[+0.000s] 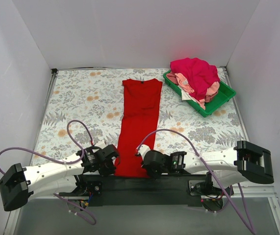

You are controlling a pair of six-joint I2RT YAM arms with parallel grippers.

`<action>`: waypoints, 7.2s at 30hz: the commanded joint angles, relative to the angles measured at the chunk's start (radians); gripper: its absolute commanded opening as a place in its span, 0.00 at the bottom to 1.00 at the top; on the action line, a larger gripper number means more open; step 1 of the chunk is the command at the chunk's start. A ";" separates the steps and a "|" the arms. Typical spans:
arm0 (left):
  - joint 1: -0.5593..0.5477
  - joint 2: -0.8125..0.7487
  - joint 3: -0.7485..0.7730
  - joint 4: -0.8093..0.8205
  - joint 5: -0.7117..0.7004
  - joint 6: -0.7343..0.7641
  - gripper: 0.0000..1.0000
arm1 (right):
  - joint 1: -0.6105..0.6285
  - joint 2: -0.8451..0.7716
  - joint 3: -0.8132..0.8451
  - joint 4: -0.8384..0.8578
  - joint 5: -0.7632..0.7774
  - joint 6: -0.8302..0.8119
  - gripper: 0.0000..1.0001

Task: Fold and stack the t-shirts
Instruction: Fold the tshirt

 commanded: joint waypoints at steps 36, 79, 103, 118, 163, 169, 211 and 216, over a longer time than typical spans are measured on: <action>0.286 0.293 0.466 0.251 -0.091 0.179 0.00 | -0.405 -0.151 0.133 0.038 -0.049 -0.090 0.01; 0.506 0.879 0.931 0.264 -0.158 0.340 0.00 | -0.815 0.387 0.566 -0.037 -0.215 -0.218 0.08; 0.517 0.519 0.504 0.301 0.026 0.334 0.88 | -0.818 0.269 0.446 0.033 -0.348 -0.276 0.98; 0.515 0.397 0.282 0.316 0.056 0.299 0.93 | -0.821 0.605 0.727 -0.075 0.112 -0.474 0.98; 0.511 0.569 0.215 0.476 0.217 0.353 0.00 | -0.778 0.159 0.026 0.245 -0.431 -0.027 0.27; 0.495 0.468 0.147 0.450 0.207 0.344 0.00 | -0.738 0.101 -0.032 0.242 -0.420 -0.021 0.01; 0.381 0.327 0.641 0.108 -0.091 0.293 0.00 | -0.658 -0.323 0.179 -0.079 -0.145 -0.004 0.01; 0.443 0.439 0.744 0.142 -0.051 0.344 0.00 | -0.719 -0.266 0.239 -0.069 -0.187 -0.024 0.01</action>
